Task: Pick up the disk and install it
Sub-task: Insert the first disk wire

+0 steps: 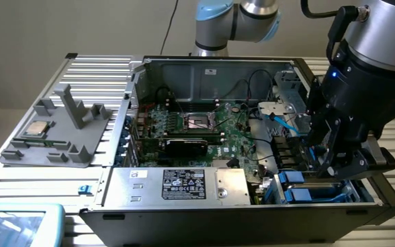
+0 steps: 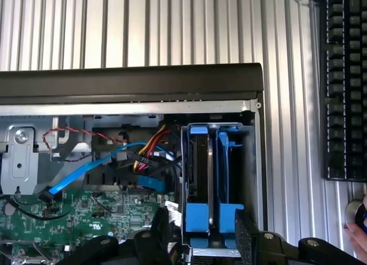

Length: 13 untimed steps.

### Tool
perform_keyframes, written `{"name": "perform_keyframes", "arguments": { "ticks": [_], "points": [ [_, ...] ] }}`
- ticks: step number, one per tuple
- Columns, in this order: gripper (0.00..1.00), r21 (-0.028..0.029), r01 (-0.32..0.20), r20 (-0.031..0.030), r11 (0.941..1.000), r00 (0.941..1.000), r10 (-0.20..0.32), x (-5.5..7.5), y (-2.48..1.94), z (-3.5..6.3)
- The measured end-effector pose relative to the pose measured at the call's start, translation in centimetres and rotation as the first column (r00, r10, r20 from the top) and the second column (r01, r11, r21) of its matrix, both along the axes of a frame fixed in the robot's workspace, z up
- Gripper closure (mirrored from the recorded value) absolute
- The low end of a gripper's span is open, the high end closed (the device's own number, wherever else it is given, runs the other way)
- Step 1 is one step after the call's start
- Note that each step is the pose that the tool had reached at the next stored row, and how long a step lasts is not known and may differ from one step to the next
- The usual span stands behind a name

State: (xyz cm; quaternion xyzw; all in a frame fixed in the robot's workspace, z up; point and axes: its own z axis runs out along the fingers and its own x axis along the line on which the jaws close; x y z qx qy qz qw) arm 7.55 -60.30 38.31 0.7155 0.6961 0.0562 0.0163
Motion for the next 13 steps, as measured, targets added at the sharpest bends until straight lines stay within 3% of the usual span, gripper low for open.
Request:
{"name": "perform_keyframes", "arguments": {
  "ticks": [3, 6, 13],
  "points": [
    [0.42, 0.0044, 0.0, -0.0084, 1.0, 1.0, 0.0, 1.1, 0.0, 0.0],
    [0.42, 0.0115, 0.0, -0.0129, 0.9999, 0.9999, 0.0, 2.1, 0.04, 0.0],
    [0.42, 0.0166, 0.0, -0.0188, 0.9999, 0.9998, 0.0, 3.3, 1.01, 0.0]
  ]
}}
